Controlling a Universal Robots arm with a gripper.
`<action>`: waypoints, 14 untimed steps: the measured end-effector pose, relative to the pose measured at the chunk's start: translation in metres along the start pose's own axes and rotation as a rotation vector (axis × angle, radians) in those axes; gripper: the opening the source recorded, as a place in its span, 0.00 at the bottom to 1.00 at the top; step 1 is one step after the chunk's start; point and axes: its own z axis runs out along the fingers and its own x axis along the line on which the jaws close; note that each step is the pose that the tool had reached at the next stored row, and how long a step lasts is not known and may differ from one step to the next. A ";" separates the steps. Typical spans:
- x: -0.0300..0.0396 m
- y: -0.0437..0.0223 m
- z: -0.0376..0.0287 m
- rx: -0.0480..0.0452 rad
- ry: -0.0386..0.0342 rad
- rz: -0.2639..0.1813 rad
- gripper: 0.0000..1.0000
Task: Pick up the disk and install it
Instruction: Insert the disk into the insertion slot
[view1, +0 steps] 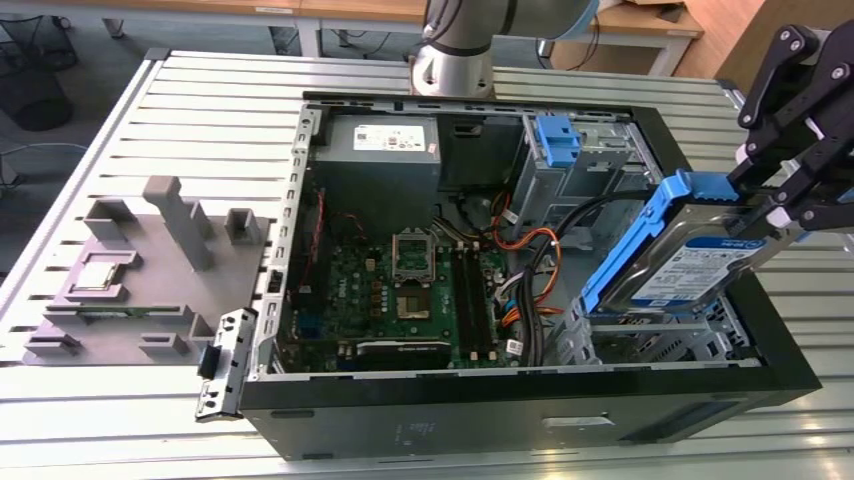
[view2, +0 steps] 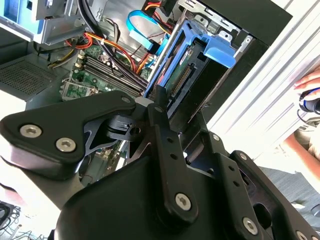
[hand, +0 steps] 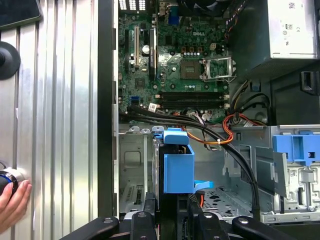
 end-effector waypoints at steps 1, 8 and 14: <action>0.0000 0.0000 0.0002 0.0000 0.0003 0.000 0.35; 0.0001 -0.0012 0.0012 0.0000 0.0002 0.000 0.35; 0.0002 -0.0015 0.0034 0.0000 0.0001 0.000 0.35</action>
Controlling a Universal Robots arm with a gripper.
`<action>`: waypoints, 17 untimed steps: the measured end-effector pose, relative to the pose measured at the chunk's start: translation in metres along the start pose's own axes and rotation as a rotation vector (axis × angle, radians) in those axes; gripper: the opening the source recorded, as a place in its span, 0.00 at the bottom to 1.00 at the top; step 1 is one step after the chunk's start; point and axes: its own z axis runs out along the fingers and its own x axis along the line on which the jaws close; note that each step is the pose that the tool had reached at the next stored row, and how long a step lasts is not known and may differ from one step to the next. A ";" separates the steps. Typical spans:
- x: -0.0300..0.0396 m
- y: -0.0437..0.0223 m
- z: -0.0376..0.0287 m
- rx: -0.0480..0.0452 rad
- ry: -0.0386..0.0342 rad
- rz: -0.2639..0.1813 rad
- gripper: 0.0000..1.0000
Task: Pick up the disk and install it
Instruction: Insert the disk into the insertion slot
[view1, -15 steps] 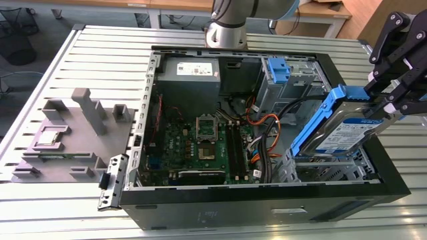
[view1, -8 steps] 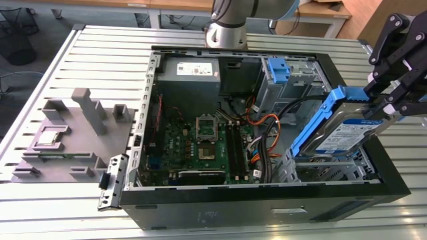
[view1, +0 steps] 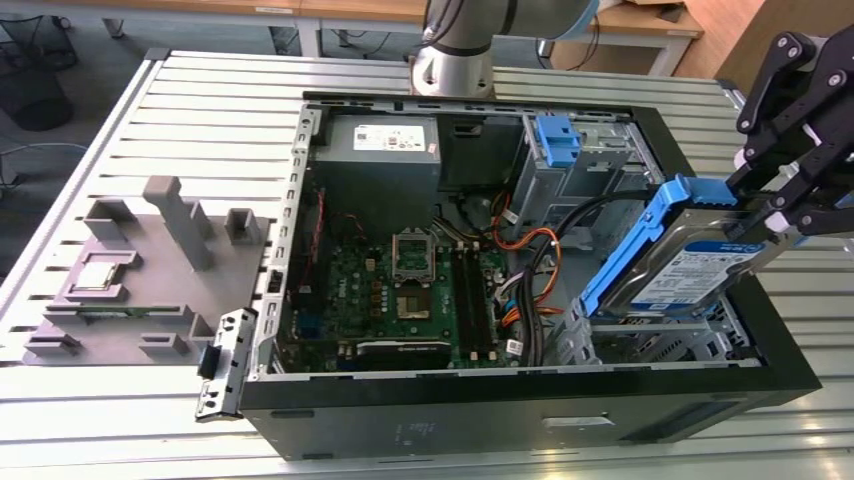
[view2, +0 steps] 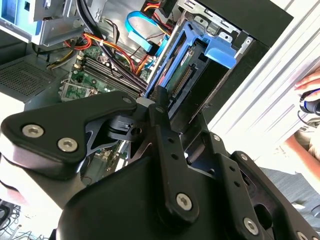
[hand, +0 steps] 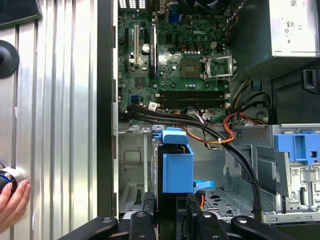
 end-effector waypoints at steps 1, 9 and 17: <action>0.0000 0.0000 0.0000 0.0000 0.0001 0.000 0.35; 0.0001 -0.0001 0.0020 0.0000 0.0001 0.000 0.35; 0.0007 -0.0006 0.0090 0.0000 0.0001 0.000 0.35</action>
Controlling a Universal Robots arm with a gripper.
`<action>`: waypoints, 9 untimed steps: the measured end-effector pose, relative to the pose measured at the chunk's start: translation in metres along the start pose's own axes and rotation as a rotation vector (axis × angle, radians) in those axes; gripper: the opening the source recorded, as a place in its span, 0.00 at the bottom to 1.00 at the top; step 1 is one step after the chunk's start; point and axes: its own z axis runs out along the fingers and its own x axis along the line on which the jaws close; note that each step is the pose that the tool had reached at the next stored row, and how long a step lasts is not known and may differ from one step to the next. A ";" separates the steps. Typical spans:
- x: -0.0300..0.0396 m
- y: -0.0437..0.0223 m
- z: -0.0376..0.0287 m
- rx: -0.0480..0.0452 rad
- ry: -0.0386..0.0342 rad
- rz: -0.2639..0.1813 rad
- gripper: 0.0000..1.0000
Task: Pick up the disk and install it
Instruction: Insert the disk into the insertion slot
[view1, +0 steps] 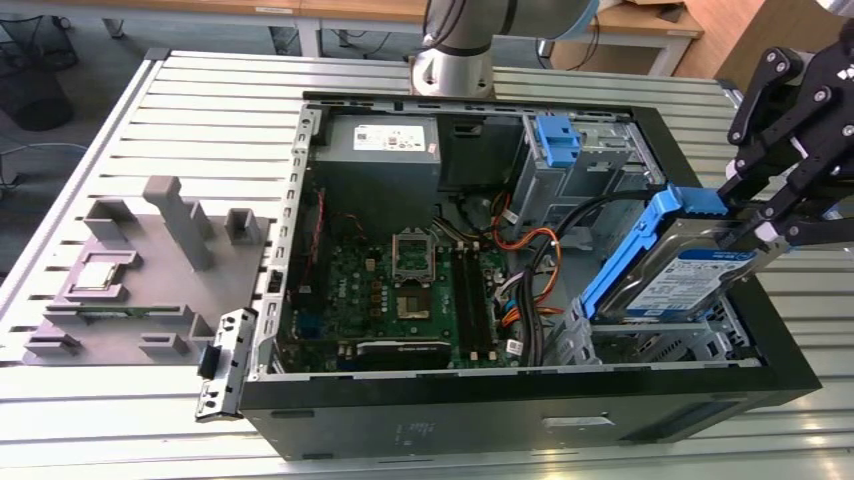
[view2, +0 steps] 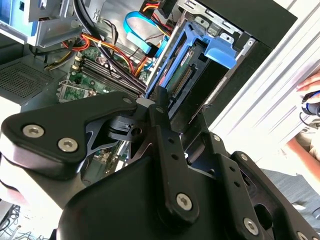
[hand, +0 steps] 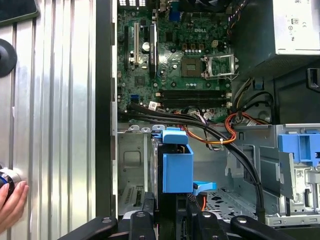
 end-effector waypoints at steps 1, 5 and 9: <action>0.0001 -0.0001 0.0011 0.0000 0.0000 0.000 0.35; 0.0005 -0.0004 0.0058 0.0000 0.0000 0.000 0.35; 0.0008 -0.0007 0.0104 0.0000 -0.0001 0.000 0.35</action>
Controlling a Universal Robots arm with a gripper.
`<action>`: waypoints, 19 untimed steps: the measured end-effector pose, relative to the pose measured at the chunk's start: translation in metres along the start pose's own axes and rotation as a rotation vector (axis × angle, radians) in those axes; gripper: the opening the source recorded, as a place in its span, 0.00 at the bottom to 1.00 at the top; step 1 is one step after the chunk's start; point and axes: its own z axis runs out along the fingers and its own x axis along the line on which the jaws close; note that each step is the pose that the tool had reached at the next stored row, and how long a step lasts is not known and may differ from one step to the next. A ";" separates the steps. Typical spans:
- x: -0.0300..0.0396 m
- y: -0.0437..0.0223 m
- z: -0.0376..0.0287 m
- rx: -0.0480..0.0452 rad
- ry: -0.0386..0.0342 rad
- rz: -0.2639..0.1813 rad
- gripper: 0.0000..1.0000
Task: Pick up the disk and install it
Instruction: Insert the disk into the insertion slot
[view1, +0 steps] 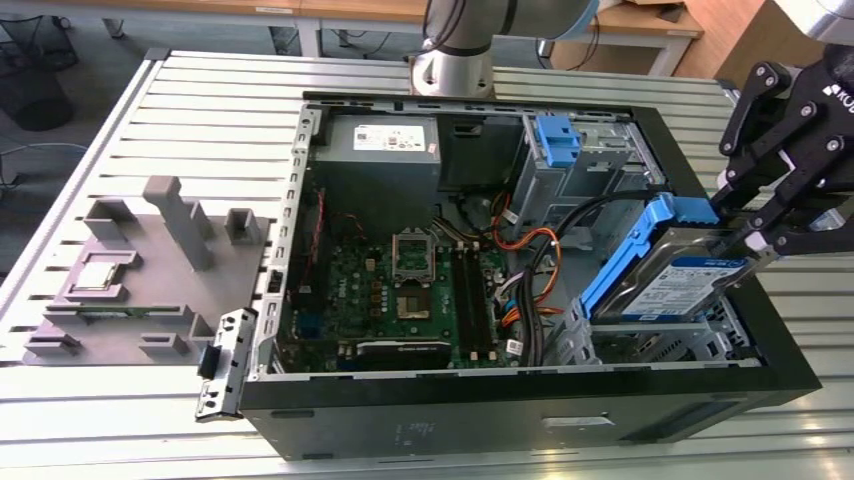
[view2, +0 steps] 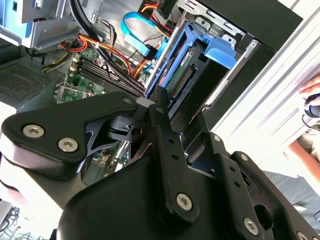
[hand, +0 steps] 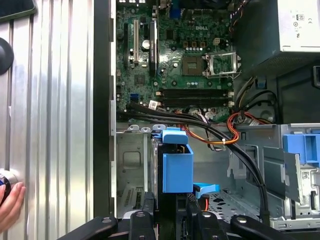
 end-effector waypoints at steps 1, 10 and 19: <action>0.0001 -0.0001 0.0013 0.0000 0.0000 0.000 0.35; 0.0010 -0.0004 0.0061 0.0000 0.0000 0.000 0.35; 0.0018 -0.0010 0.0148 0.0001 0.0000 0.000 0.35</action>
